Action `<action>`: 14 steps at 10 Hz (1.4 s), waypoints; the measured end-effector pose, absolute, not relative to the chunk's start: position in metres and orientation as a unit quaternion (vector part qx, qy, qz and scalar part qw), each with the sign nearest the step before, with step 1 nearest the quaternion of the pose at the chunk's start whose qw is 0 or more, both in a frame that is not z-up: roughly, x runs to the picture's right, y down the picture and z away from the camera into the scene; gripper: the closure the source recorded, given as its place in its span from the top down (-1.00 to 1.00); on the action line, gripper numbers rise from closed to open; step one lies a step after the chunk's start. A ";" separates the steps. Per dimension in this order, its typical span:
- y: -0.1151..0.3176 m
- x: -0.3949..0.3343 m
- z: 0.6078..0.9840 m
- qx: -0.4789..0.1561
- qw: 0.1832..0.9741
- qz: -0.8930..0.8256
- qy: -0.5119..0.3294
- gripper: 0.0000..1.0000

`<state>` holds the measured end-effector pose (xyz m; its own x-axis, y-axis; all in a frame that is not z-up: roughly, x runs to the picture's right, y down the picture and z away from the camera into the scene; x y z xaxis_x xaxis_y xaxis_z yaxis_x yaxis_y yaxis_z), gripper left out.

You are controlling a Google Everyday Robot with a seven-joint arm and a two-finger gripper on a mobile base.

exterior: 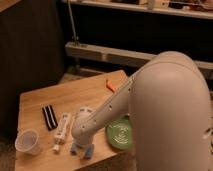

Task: Wipe the white sponge on the table

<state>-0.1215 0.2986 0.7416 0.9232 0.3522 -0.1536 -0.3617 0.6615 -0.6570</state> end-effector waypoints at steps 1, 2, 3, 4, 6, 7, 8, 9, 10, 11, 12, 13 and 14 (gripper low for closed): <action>0.296 -0.120 0.747 -0.361 0.913 0.192 0.013 -0.17; 0.296 -0.129 0.750 -0.362 0.914 0.184 0.014 -0.17; 0.297 -0.140 0.752 -0.362 0.916 0.172 0.011 -0.17; 0.298 -0.150 0.753 -0.363 0.917 0.165 0.008 -0.17; 0.297 -0.163 0.754 -0.363 0.919 0.156 0.004 -0.17; 0.293 -0.174 0.754 -0.361 0.920 0.151 -0.003 -0.17; 0.287 -0.183 0.756 -0.360 0.921 0.151 -0.006 -0.17; 0.282 -0.190 0.758 -0.359 0.921 0.149 -0.006 -0.17; 0.277 -0.203 0.759 -0.360 0.921 0.146 -0.012 -0.17; 0.269 -0.209 0.763 -0.361 0.921 0.148 -0.014 -0.17; 0.260 -0.212 0.771 -0.361 0.920 0.151 -0.009 -0.17; 0.255 -0.221 0.778 -0.363 0.920 0.151 -0.009 -0.17; 0.247 -0.221 0.786 -0.362 0.919 0.156 -0.004 -0.17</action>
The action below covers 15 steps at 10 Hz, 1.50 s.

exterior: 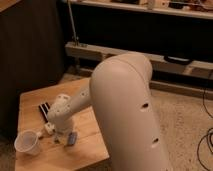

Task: Wipe the white sponge on the table

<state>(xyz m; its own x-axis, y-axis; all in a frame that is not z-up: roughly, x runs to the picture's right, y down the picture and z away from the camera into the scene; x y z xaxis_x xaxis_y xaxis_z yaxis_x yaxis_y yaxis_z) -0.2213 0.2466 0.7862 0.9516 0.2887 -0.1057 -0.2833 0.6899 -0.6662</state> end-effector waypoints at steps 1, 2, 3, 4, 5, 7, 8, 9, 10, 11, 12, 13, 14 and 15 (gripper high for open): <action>0.237 -0.212 0.794 -0.356 0.920 0.163 0.006 -0.17; 0.231 -0.205 0.799 -0.353 0.920 0.170 0.012 -0.17; 0.218 -0.185 0.811 -0.348 0.919 0.182 0.027 -0.17; 0.214 -0.171 0.817 -0.346 0.918 0.189 0.038 -0.17; 0.211 -0.152 0.823 -0.344 0.916 0.199 0.050 -0.17; 0.214 -0.116 0.824 -0.343 0.912 0.216 0.065 -0.17; 0.217 -0.098 0.821 -0.343 0.909 0.226 0.067 -0.17; 0.220 -0.081 0.814 -0.341 0.908 0.236 0.066 -0.17; 0.220 -0.066 0.802 -0.338 0.907 0.244 0.058 -0.17; 0.222 -0.064 0.790 -0.338 0.908 0.242 0.049 -0.17; 0.227 -0.065 0.781 -0.338 0.910 0.238 0.043 -0.17; 0.237 -0.072 0.766 -0.340 0.911 0.231 0.035 -0.17; 0.248 -0.075 0.756 -0.341 0.912 0.224 0.033 -0.17; 0.262 -0.078 0.747 -0.342 0.915 0.214 0.033 -0.17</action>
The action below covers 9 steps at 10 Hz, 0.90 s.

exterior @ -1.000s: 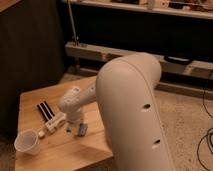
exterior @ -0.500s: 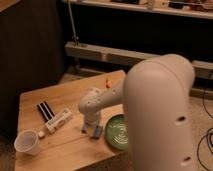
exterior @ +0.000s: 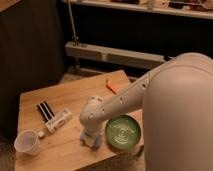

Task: Wipe the white sponge on the table

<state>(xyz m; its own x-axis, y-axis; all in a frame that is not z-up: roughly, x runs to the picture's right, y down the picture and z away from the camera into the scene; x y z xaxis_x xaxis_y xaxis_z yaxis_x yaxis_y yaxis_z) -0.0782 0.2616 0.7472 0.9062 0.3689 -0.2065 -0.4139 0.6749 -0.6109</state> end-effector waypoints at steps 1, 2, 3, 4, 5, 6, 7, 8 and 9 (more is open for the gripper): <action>0.277 -0.085 0.739 -0.343 0.916 0.203 0.033 -0.17; 0.292 -0.092 0.730 -0.343 0.920 0.189 0.030 -0.17; 0.306 -0.097 0.721 -0.343 0.922 0.176 0.027 -0.17; 0.316 -0.103 0.713 -0.343 0.925 0.162 0.023 -0.17; 0.328 -0.112 0.706 -0.345 0.927 0.145 0.015 -0.17; 0.335 -0.117 0.705 -0.351 0.926 0.137 0.010 -0.17; 0.339 -0.120 0.705 -0.355 0.925 0.134 0.005 -0.17; 0.342 -0.132 0.708 -0.364 0.923 0.125 -0.005 -0.17; 0.343 -0.141 0.710 -0.369 0.921 0.122 -0.011 -0.17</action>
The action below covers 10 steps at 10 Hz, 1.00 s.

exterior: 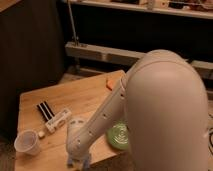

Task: Wipe the white sponge on the table

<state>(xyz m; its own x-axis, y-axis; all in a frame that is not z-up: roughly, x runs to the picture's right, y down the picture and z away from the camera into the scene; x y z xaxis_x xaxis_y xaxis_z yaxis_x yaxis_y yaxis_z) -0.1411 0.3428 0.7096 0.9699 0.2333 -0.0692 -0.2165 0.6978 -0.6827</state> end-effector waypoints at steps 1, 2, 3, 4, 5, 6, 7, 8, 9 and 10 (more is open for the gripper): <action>0.341 -0.154 0.713 -0.375 0.919 0.119 -0.019 -0.17; 0.337 -0.168 0.717 -0.377 0.918 0.116 -0.028 -0.17; 0.330 -0.180 0.719 -0.376 0.919 0.114 -0.035 -0.17; 0.320 -0.191 0.721 -0.373 0.921 0.110 -0.040 -0.17; 0.312 -0.202 0.722 -0.368 0.923 0.105 -0.044 -0.17; 0.305 -0.215 0.727 -0.363 0.926 0.096 -0.042 -0.17; 0.301 -0.222 0.735 -0.360 0.928 0.091 -0.037 -0.17; 0.298 -0.222 0.741 -0.358 0.929 0.088 -0.029 -0.17; 0.290 -0.223 0.753 -0.355 0.930 0.087 -0.019 -0.17; 0.283 -0.220 0.762 -0.353 0.931 0.089 -0.009 -0.17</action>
<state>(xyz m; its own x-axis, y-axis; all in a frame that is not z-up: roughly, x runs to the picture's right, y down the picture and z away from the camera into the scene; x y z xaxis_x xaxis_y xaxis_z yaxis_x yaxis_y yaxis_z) -0.2203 0.2830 0.7617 0.9840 0.1725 -0.0454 -0.1592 0.7345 -0.6597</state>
